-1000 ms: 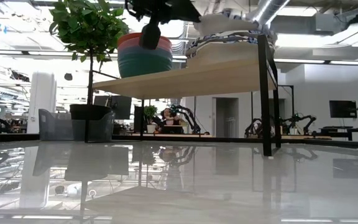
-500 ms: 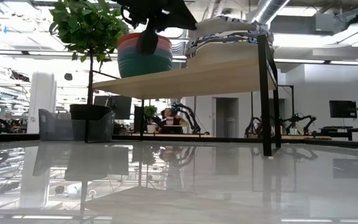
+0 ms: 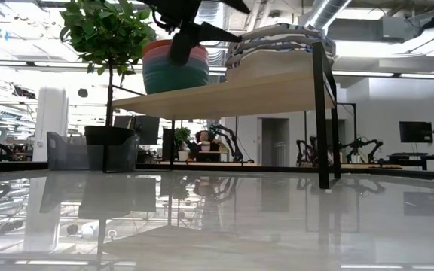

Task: Place and stack bowls onto a shelf
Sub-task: Stack the white patterned bowl on top of the other white patterned bowl on the shelf, then return to Home Position

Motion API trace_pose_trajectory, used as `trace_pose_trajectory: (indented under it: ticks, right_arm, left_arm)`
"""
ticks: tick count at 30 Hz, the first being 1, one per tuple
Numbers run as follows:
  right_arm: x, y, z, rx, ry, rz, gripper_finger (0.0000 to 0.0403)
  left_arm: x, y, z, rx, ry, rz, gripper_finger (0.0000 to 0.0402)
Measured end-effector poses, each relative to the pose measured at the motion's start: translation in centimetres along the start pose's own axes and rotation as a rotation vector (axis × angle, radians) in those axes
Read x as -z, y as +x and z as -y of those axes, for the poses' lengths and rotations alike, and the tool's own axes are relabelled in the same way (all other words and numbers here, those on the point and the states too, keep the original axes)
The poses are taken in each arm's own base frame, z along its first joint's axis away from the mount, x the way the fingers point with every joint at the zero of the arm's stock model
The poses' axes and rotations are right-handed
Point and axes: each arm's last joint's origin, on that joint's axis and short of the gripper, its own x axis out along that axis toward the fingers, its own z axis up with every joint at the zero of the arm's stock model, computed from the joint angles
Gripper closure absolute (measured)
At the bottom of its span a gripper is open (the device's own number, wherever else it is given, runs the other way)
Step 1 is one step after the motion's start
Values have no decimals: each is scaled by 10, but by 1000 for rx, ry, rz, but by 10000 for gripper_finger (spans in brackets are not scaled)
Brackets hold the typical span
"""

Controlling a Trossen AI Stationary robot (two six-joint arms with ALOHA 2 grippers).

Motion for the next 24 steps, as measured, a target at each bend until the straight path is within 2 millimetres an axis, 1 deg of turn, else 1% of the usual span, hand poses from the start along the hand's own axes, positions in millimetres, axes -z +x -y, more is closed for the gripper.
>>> trace_pose_trajectory:
  ticks: [4,7,11,18,24]
  right_arm:
    - [0,0,0,0,-1,0,192]
    - [0,0,0,0,-1,0,192]
    - [0,0,0,-1,0,-1,192]
    - [0,0,0,-1,0,-1,192]
    - [0,0,0,-1,0,0,192]
  left_arm:
    - [2,0,-1,-4,-19,-52,173]
    - [2,0,-5,-42,-33,-59,169]
    - [3,0,-5,-38,-57,-88,168]
    - [-1,-8,3,-30,-79,-133,168]
    - [-10,-22,14,-44,-72,-144,168]
